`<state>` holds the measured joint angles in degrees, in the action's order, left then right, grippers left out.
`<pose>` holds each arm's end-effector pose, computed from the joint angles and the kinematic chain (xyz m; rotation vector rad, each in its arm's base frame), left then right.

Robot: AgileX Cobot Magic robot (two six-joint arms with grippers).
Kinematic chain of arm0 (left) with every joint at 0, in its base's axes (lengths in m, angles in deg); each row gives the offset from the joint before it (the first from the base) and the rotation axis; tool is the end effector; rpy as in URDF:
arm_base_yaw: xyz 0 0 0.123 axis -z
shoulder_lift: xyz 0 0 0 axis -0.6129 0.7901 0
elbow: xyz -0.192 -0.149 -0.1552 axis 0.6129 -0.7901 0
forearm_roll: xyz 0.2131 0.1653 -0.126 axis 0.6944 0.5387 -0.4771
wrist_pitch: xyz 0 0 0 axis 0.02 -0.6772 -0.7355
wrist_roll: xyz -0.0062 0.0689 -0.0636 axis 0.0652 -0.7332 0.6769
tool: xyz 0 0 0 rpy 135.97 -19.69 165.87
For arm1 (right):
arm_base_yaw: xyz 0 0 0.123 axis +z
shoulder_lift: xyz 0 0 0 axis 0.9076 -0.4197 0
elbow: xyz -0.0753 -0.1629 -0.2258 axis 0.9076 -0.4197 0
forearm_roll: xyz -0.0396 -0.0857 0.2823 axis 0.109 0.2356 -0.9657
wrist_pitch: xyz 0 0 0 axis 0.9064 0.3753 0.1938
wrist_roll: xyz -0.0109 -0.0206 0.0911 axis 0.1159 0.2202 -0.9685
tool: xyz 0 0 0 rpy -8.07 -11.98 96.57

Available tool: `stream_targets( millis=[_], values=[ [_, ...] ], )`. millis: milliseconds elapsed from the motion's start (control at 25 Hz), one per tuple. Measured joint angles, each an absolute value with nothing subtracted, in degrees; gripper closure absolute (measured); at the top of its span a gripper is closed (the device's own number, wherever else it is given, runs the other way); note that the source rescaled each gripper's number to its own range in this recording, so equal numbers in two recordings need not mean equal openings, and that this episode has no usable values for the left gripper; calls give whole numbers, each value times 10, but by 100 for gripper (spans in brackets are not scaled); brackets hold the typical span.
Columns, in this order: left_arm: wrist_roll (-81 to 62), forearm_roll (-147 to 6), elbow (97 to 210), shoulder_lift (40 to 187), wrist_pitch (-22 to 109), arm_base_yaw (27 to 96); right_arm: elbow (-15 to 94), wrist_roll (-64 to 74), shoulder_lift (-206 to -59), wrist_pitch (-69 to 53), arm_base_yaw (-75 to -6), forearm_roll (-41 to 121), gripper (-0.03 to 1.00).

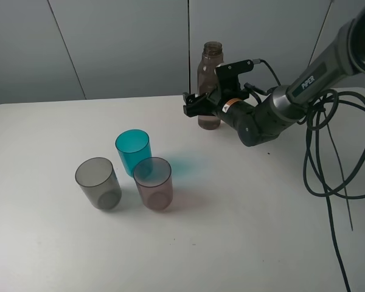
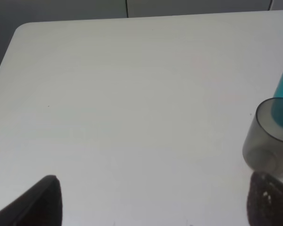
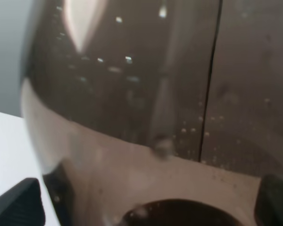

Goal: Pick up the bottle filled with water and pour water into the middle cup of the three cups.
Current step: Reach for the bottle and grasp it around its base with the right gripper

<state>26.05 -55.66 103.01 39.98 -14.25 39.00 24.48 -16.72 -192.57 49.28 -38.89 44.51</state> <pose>0.0320 0.0010 0.3001 0.0003 2.0497 -0.0010 0.4196 0.2020 0.0235 -0.3594 1.8036 0.2969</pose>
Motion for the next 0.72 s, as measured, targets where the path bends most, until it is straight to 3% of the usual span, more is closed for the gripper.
stream_targets(
  millis=[440,520,600,640,680,720],
  values=[
    [261,-557,1030,400,-143,390,245,-167,-1926,499,-389,444,0],
    [261,-557,1030,400,-143,390,245,-167,-1926,499,-389,444,3],
    [261,-557,1030,400,-143,390,245,-167,-1926,499,-389,443,14],
    [261,-557,1030,400,-143,390,245,-167,-1926,499,-389,443,25],
    [261,-557,1030,400,-143,390,245,-167,-1926,499,-389,443,40],
    [261,-557,1030,400,-143,390,245,-167,-1926,499,-389,438,65]
  ],
)
